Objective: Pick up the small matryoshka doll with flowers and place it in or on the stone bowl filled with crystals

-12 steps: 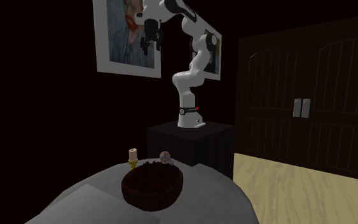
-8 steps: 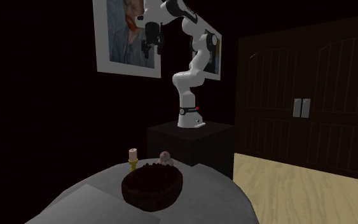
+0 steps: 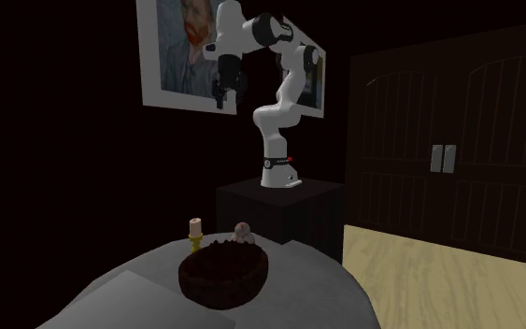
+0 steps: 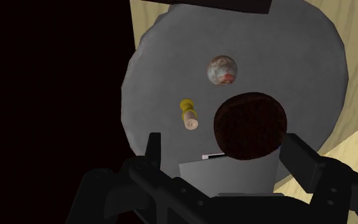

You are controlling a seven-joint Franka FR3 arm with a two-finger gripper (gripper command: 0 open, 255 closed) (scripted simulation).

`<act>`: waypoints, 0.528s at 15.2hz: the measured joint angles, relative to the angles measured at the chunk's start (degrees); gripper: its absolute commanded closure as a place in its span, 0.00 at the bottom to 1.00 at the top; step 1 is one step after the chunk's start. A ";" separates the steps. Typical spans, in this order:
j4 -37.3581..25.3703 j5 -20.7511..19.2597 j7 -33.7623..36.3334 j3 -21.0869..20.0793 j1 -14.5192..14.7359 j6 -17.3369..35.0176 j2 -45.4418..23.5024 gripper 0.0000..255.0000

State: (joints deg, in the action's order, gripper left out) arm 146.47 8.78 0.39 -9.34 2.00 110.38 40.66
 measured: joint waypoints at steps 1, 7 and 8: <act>0.61 0.14 1.07 -1.09 0.16 1.26 -0.81 0.00; 4.30 0.14 7.54 -7.85 0.35 12.37 -9.66 0.00; 4.39 -0.14 8.62 -8.78 0.22 13.54 -11.00 0.00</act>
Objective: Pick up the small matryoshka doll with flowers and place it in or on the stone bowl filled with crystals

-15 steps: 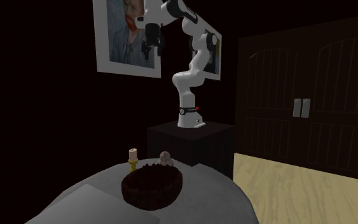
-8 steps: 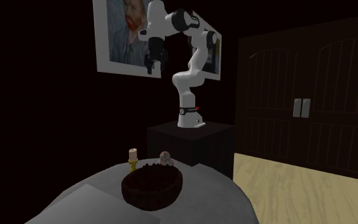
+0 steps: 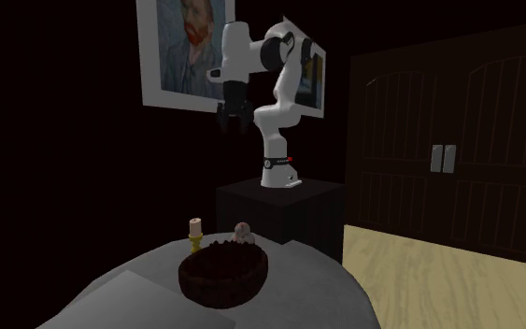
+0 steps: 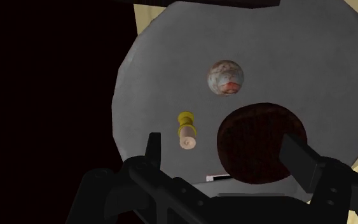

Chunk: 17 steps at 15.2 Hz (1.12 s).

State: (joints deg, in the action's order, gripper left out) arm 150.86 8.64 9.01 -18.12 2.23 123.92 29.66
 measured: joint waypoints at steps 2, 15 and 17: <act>0.11 -0.72 2.95 -2.58 -0.25 3.38 -3.86 0.00; -6.49 -26.95 33.64 -11.72 -3.61 21.06 -37.94 0.00; -9.06 -32.98 39.19 -9.64 -1.76 21.99 -43.81 0.00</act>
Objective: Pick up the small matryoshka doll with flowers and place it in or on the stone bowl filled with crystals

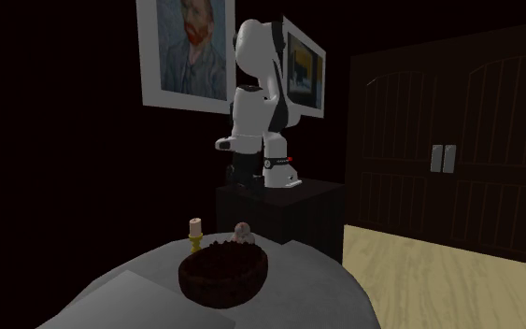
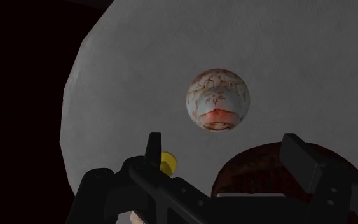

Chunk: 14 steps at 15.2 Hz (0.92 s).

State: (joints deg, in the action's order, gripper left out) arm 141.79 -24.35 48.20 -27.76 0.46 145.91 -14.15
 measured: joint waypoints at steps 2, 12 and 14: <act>-2.59 -4.44 4.53 2.15 2.43 0.27 -4.97 0.00; -7.20 -13.53 12.20 8.71 7.56 4.23 -15.82 0.00; -7.22 -13.77 12.35 8.90 7.65 4.42 -16.03 0.00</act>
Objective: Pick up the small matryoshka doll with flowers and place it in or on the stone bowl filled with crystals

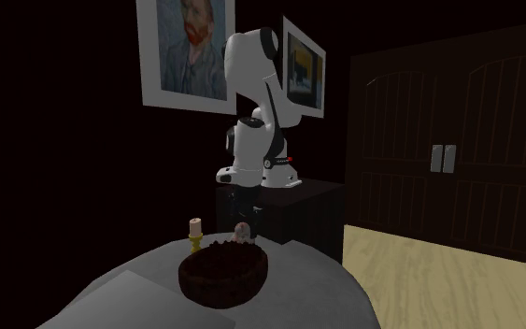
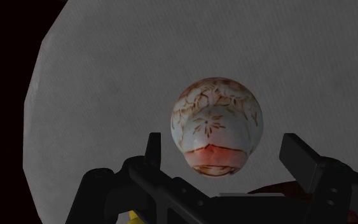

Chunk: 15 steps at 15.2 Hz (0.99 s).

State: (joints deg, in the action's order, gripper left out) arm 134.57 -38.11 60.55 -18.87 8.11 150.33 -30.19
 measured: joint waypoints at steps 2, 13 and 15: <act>-0.02 -0.06 0.04 0.05 0.03 0.05 -0.06 0.00; -0.05 -0.05 0.04 0.04 0.02 0.05 0.01 1.00; -0.06 -0.06 0.04 0.04 0.02 0.06 0.00 1.00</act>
State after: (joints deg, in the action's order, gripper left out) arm 134.51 -38.17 60.60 -18.82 8.13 150.39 -30.18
